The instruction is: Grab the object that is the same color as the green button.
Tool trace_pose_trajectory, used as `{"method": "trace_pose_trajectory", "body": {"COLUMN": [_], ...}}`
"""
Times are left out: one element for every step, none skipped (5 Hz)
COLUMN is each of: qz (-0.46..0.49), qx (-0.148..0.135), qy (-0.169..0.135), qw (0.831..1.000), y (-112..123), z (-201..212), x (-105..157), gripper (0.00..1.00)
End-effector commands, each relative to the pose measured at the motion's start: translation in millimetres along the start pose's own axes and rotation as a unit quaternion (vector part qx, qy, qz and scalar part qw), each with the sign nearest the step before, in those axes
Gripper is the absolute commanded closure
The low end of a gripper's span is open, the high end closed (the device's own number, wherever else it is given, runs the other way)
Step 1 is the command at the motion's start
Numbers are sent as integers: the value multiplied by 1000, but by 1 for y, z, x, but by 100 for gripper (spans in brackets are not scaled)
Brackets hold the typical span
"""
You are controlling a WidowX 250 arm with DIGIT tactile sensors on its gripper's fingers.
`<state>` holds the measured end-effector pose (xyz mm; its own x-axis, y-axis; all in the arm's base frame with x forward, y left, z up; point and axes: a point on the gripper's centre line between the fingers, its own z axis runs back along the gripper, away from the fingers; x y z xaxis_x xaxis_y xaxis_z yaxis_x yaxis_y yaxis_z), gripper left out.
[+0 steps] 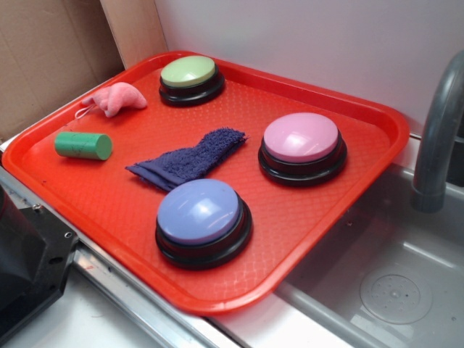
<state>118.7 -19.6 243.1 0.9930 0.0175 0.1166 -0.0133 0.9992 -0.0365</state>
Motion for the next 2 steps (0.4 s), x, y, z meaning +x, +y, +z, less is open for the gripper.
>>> {"method": "trace_pose_trajectory", "body": {"qz": [0,-131], "qx": [0,44], "qy": [0,-6], "qw": [1000,990], "y": [0,50], "z": [0,-11], "x": [0,3], "gripper": [0,0]}}
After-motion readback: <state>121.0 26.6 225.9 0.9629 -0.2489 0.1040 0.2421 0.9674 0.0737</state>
